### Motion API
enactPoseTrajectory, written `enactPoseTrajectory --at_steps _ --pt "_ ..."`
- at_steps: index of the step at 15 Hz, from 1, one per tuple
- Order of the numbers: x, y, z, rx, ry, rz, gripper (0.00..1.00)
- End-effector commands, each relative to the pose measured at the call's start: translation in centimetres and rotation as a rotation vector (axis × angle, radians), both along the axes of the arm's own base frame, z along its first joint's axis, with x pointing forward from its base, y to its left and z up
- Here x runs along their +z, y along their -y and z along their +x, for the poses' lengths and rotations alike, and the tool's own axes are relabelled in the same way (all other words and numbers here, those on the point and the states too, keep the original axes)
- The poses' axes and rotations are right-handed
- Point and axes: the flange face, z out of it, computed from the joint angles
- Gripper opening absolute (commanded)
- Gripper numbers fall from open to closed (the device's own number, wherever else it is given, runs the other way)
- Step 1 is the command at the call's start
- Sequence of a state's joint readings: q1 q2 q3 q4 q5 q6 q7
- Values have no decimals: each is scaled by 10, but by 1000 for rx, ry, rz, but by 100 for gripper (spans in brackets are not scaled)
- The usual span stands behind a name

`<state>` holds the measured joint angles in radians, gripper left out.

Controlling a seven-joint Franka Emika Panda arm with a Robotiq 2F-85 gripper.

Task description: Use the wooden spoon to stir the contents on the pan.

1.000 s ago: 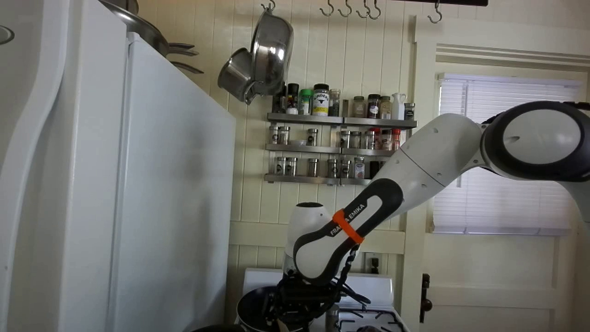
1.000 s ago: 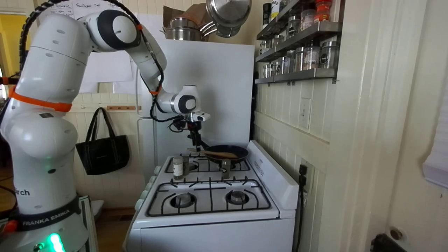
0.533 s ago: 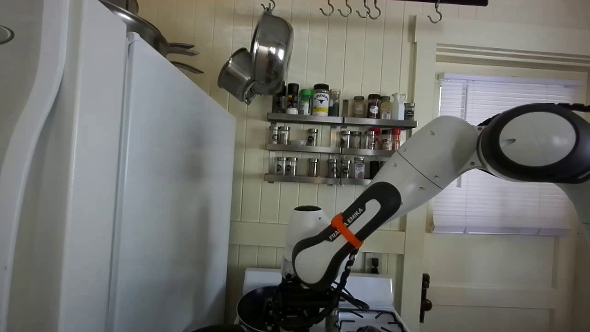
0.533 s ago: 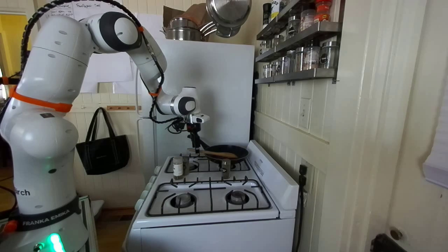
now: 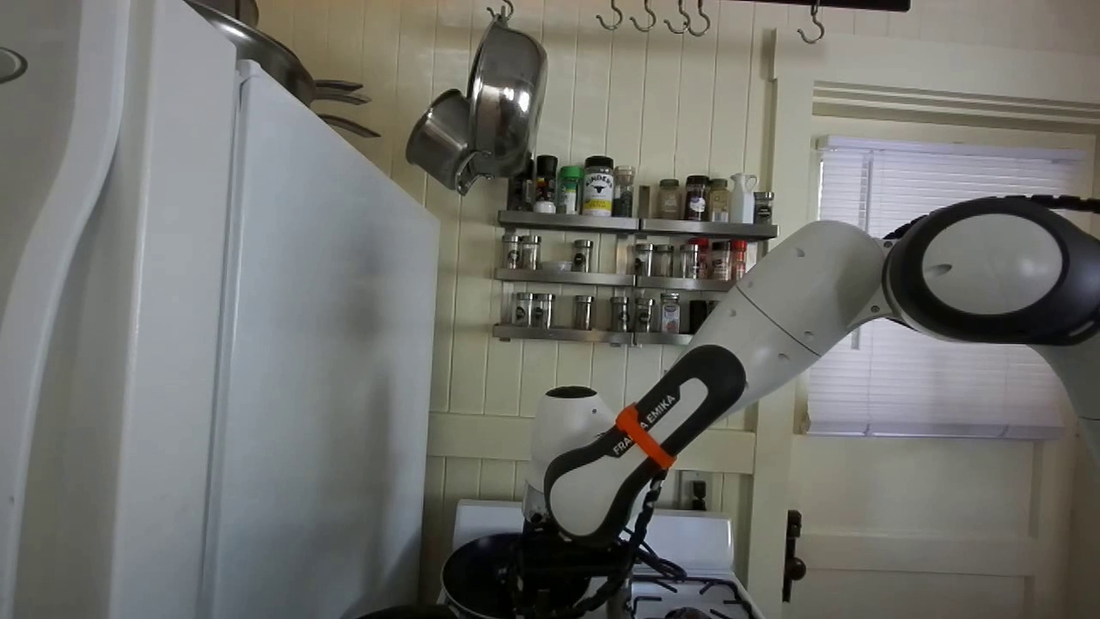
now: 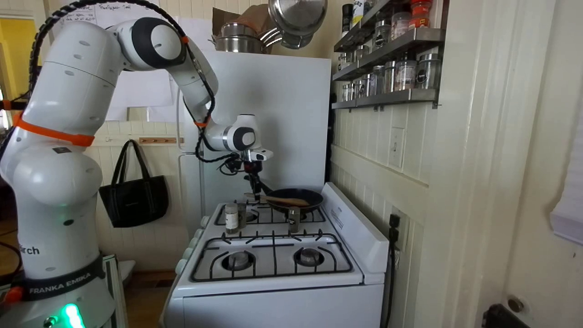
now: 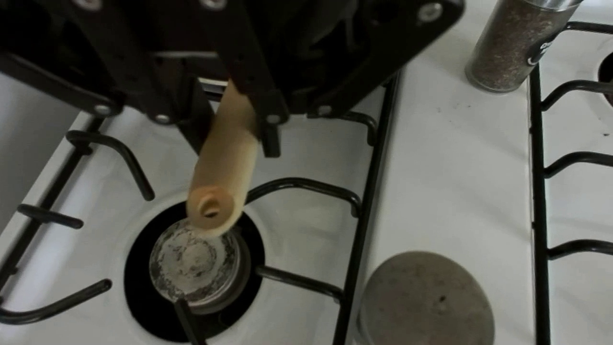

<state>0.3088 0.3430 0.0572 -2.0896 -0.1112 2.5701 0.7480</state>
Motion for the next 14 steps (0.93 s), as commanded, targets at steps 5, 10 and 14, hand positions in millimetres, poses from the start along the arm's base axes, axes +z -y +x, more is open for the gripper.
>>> enactPoseTrajectory --at_steps 5,10,14 --pt "40 -7 14 27 34 51 7" --pt "95 9 12 174 -148 134 7" --pt "126 37 10 294 -343 97 7"
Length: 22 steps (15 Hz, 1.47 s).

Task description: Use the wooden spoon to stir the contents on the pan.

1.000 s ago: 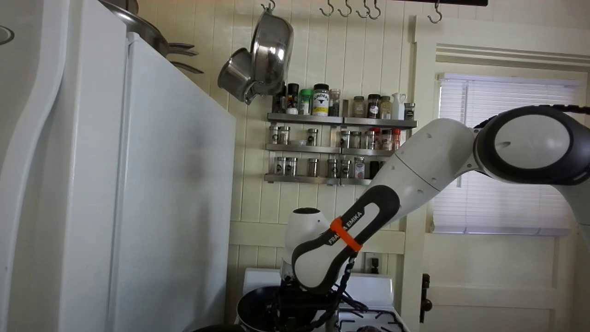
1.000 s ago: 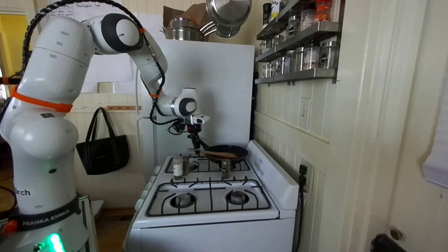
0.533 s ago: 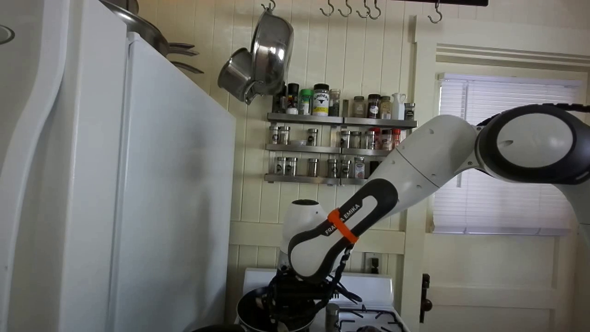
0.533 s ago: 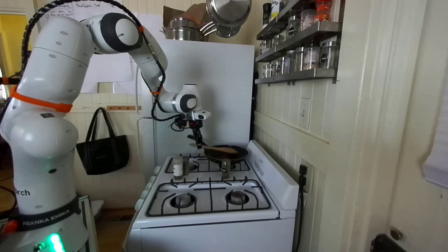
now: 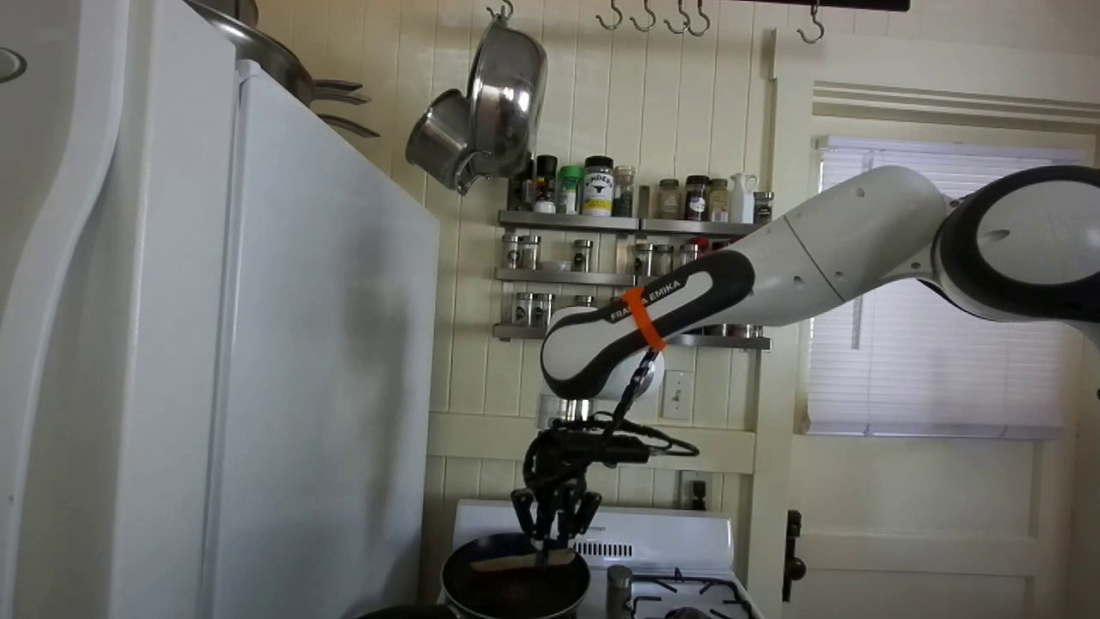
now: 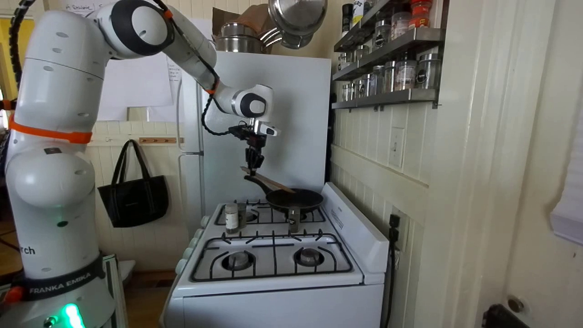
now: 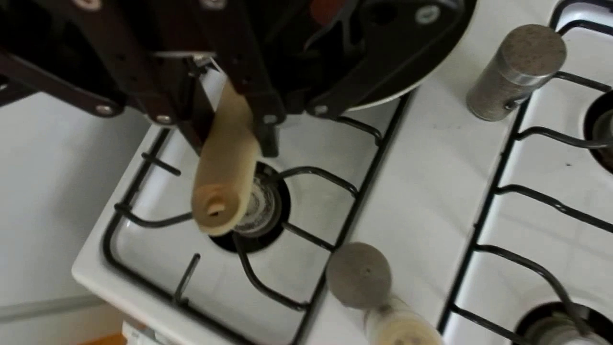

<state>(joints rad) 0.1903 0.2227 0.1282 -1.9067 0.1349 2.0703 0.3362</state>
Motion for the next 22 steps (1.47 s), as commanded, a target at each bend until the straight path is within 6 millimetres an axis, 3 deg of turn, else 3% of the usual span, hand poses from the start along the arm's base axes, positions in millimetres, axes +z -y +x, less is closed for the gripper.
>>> enactPoseTrajectory --at_steps 1,7,14,22 --pt "24 18 -2 100 -156 -43 7" --pt "29 20 5 184 -282 -130 7" --pt "-6 24 14 163 -349 -178 7" --pt "-19 41 27 78 -325 -269 7"
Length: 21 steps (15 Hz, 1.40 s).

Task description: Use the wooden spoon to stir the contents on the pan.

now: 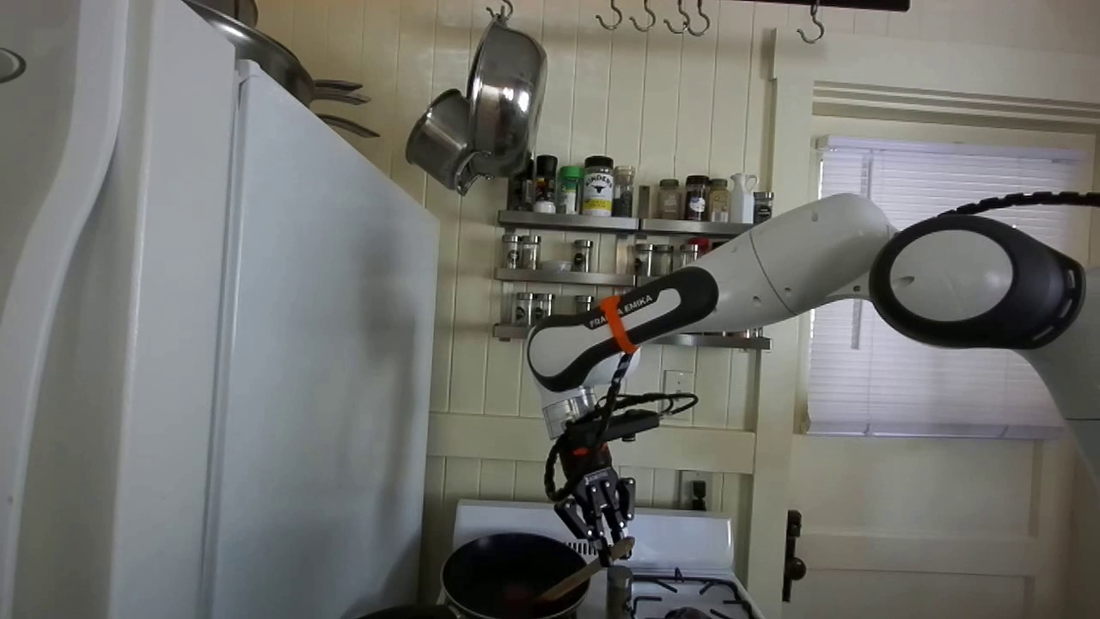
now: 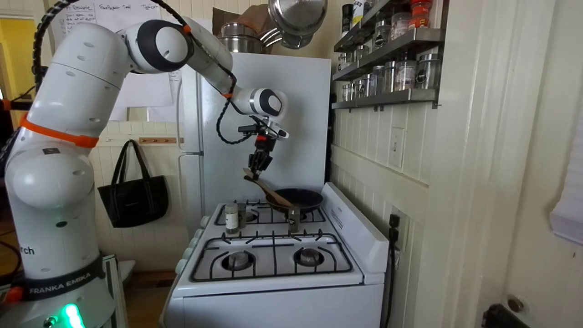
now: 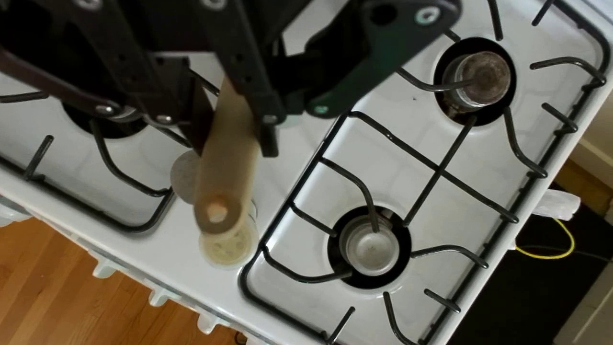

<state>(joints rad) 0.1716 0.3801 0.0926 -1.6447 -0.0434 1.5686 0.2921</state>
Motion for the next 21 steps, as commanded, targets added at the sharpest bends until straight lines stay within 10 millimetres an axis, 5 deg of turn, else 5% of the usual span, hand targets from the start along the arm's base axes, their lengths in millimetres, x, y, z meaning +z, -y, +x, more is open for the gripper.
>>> enactPoseTrajectory --at_steps 1,12,17,21 --pt "-10 -2 10 -17 27 -49 7" --pt "-38 -34 37 7 236 48 7" --pt "-13 -40 24 32 177 275 7" --pt "5 -26 9 27 69 308 7"
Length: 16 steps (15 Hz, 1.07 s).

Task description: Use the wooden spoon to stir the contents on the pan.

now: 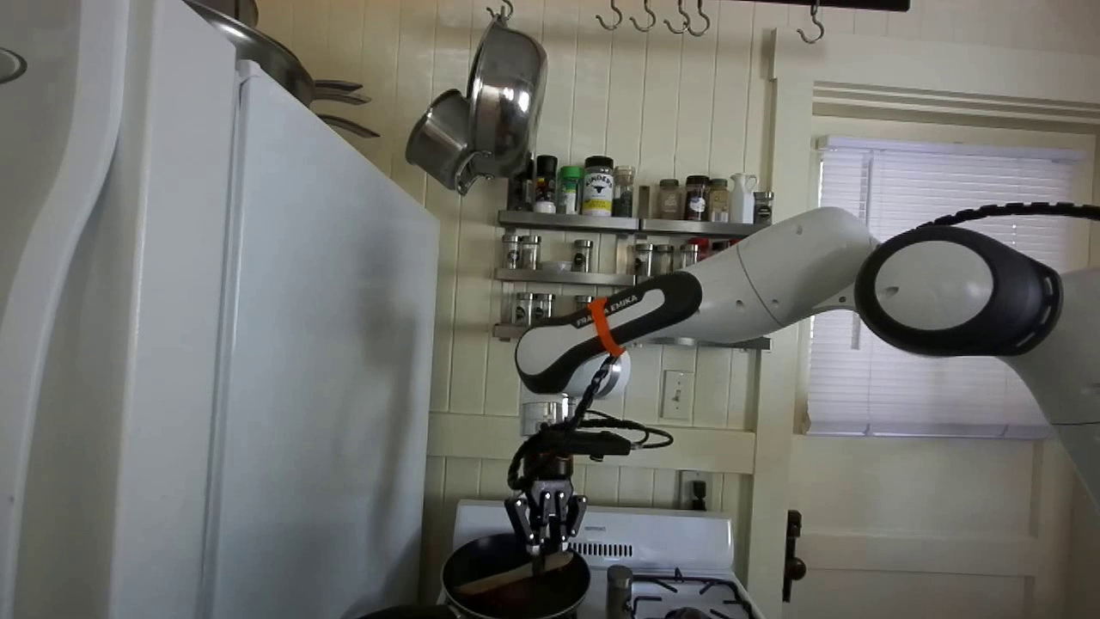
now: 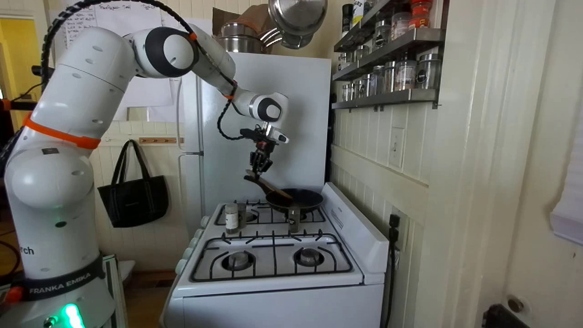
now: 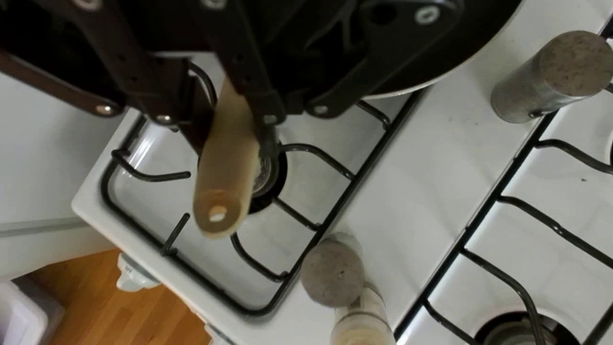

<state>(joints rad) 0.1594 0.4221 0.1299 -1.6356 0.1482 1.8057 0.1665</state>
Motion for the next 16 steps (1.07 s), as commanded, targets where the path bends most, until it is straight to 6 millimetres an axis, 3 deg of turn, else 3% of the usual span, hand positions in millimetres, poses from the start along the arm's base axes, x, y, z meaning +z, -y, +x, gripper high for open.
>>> enactPoseTrajectory --at_steps 1,6,12,16 --pt "17 18 -21 4 -121 19 7" --pt "24 46 -36 -28 -259 -55 7" --pt "19 73 -24 -114 -189 -177 7" --pt "12 77 -12 -149 -108 -199 7"
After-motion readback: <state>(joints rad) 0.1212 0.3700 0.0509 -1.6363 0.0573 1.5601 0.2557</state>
